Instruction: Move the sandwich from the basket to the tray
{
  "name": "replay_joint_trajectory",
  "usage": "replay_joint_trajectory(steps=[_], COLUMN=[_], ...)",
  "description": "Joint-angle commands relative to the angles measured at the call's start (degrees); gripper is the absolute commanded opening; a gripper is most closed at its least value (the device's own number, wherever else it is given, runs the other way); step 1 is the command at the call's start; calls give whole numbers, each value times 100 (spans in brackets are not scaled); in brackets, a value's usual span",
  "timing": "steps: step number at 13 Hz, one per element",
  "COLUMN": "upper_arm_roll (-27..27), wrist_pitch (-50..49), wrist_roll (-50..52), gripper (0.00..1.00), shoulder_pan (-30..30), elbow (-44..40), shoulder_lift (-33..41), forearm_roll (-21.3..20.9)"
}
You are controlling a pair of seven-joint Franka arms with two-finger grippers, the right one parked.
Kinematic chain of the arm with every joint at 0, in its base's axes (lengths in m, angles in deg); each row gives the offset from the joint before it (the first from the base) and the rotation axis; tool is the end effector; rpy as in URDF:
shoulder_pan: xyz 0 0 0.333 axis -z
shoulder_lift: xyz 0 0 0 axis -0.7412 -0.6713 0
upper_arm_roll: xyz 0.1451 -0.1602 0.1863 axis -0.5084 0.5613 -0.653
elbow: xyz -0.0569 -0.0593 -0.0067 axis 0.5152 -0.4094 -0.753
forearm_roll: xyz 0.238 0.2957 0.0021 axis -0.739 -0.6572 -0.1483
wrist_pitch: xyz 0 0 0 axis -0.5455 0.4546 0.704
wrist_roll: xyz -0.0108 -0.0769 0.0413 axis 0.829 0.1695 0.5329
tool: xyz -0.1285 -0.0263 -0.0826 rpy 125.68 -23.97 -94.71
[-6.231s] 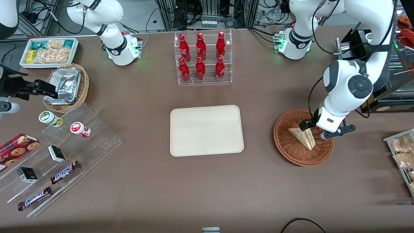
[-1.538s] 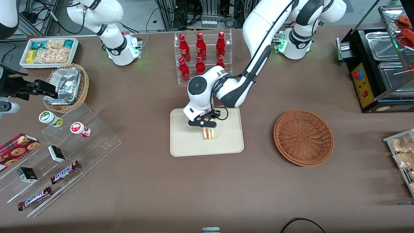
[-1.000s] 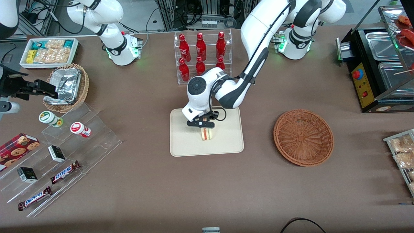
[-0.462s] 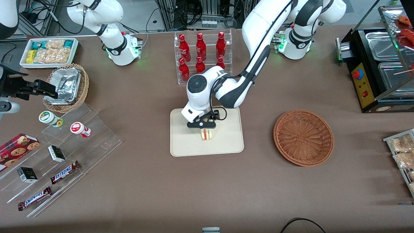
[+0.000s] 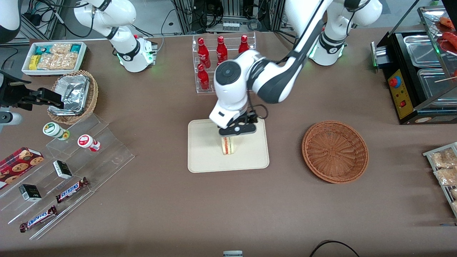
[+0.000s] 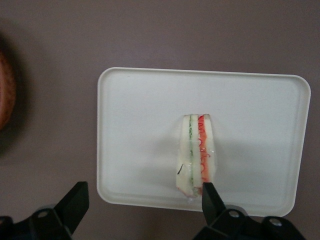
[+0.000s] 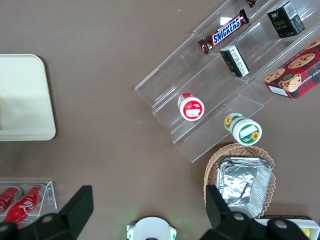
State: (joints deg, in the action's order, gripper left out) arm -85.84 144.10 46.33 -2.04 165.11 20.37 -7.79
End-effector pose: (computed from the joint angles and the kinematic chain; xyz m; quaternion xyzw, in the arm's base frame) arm 0.4853 -0.4590 0.3363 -0.9976 -0.0535 -0.0141 0.0410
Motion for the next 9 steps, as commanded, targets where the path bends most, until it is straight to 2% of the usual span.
replay_joint_trajectory(steps=[1,3,5,9], upper_arm_roll=[5,5,14,5], wrist_pitch=[-293,-530,-1012,-1515], wrist_roll=[-655,-1314,-2035,-3415], gripper=[100,100,100,100], shoulder_pan=[-420,-842,-1360,-2336], elbow=[997,1394,1431,1439], shoulder_lift=[1203,1907,2339,2780], forearm_roll=[-72,-54,-45,7])
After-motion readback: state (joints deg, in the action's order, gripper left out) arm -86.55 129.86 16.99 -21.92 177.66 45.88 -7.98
